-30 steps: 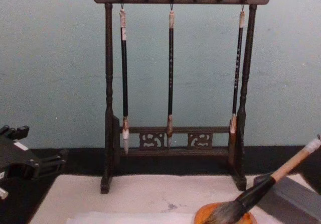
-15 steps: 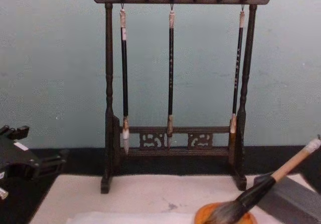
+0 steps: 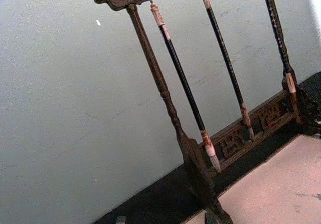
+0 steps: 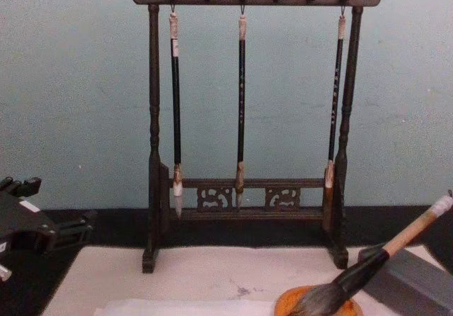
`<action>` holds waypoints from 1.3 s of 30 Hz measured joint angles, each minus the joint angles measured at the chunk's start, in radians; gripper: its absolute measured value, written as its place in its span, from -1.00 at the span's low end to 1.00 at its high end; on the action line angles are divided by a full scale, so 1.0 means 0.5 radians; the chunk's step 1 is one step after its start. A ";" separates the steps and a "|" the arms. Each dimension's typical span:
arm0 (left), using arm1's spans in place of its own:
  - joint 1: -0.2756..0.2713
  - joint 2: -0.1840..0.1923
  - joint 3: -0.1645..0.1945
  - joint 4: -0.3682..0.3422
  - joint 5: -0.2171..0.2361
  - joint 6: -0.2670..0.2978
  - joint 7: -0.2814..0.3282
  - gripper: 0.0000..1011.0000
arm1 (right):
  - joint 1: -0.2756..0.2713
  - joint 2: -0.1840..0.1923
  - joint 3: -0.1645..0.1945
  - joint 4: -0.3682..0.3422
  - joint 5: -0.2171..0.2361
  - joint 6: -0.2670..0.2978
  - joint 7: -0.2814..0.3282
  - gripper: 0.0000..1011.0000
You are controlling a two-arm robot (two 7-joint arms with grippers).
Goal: Pick up the brush from the inkstone, write on the paper, then place the brush back to its original position.
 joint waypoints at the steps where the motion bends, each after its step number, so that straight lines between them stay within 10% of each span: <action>1: 0.000 0.000 0.000 0.000 0.000 0.000 0.000 1.00 | 0.017 -0.005 -0.012 0.018 -0.001 -0.005 0.002 0.98; 22: 0.000 0.000 0.000 0.000 0.000 0.000 0.000 1.00 | 0.480 -0.162 -0.284 0.583 -0.107 -0.245 0.090 0.98; 39: 0.000 0.000 0.000 0.000 0.000 0.000 0.000 1.00 | 0.536 -0.178 -0.334 0.654 -0.089 -0.292 0.063 0.98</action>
